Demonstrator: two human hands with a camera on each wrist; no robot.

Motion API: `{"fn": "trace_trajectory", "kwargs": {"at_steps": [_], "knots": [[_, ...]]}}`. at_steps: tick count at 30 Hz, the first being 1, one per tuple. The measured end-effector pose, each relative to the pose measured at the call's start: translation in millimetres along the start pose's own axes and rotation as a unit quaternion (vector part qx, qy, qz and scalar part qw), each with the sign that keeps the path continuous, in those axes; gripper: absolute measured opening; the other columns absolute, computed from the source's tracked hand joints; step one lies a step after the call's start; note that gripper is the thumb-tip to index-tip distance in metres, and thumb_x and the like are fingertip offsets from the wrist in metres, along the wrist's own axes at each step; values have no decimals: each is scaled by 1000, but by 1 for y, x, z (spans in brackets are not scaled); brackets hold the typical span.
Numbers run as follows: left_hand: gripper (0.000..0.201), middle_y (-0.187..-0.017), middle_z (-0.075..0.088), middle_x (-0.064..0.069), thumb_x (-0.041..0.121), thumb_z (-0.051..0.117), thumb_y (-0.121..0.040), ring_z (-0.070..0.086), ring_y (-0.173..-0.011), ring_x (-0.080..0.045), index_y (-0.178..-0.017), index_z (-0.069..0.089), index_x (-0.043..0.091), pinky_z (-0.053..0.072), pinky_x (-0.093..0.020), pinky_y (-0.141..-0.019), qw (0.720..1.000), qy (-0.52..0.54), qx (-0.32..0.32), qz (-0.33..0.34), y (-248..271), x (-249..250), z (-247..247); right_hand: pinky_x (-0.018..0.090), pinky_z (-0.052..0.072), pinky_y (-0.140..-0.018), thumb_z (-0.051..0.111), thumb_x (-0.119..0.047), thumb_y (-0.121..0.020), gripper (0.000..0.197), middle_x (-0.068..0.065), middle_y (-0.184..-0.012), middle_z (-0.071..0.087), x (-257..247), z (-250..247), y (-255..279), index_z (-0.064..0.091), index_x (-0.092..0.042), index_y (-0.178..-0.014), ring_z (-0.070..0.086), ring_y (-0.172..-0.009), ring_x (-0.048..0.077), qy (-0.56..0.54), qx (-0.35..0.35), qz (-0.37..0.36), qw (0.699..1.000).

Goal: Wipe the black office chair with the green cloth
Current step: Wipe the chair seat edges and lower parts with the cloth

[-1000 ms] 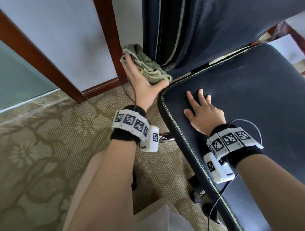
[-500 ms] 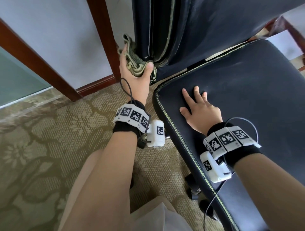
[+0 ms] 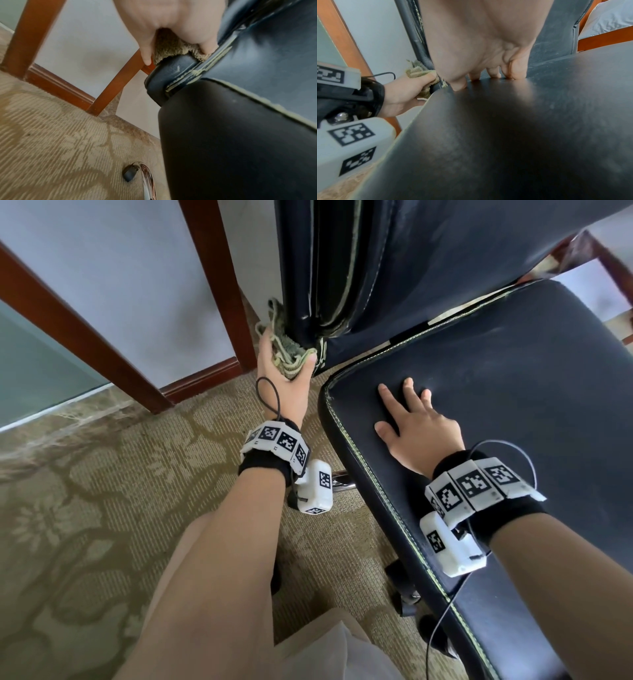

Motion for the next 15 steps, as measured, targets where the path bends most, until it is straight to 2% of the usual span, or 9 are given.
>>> {"fn": "trace_trajectory", "kwargs": {"at_steps": [2,4,6,9,12,15], "knots": [[76,-145,35,-14,8,72,-78,28,-135,-13,-142,32,0,23,-6,-107,998,-21,8,53,3,7,-1,43,41,-93,20,-48,-99,56,-2,-158,-6,0,-1,0,-4,-37,-148,0,-145,25,1,-4,-1,1000],[78,-147,24,-29,4,71,-79,20,-140,-32,-142,27,-5,12,2,-103,995,-29,15,97,5,17,-1,43,41,-94,20,-48,-99,56,-2,-158,-6,0,-1,1,-4,-37,-148,0,-145,25,1,-5,-2,1000],[75,-147,19,-34,7,70,-82,19,-140,-41,-144,27,2,14,2,-103,993,-23,14,112,6,26,2,42,41,-93,20,-48,-99,56,-2,-158,-6,0,-2,1,-5,-37,-148,1,-145,25,1,-2,-3,1000],[69,-145,26,-31,14,66,-85,28,-138,-39,-143,29,10,22,-9,-108,993,-10,20,118,1,27,5,43,41,-93,21,-48,-99,56,-1,-158,-6,0,-1,1,-4,-37,-148,1,-145,25,-2,2,-5,1000],[66,-143,33,-29,11,64,-86,31,-136,-27,-143,31,1,20,-2,-104,995,-3,35,98,4,23,7,43,42,-93,21,-48,-99,57,-1,-158,-6,1,-1,1,-4,-37,-148,1,-145,26,-3,3,-5,1000],[69,-144,34,-19,7,65,-84,27,-127,5,-143,29,0,19,3,-99,997,-17,15,77,6,6,8,41,42,-92,22,-48,-99,57,0,-158,-6,2,-2,-1,-4,-37,-148,2,-145,26,-4,3,-7,1000]]}}
Point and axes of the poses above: each hand's wrist, its own y-axis away from the middle knuckle, its own z-axis out of the palm, x = y × z, the point moved 4 cm from there along -y, towards the middle knuckle
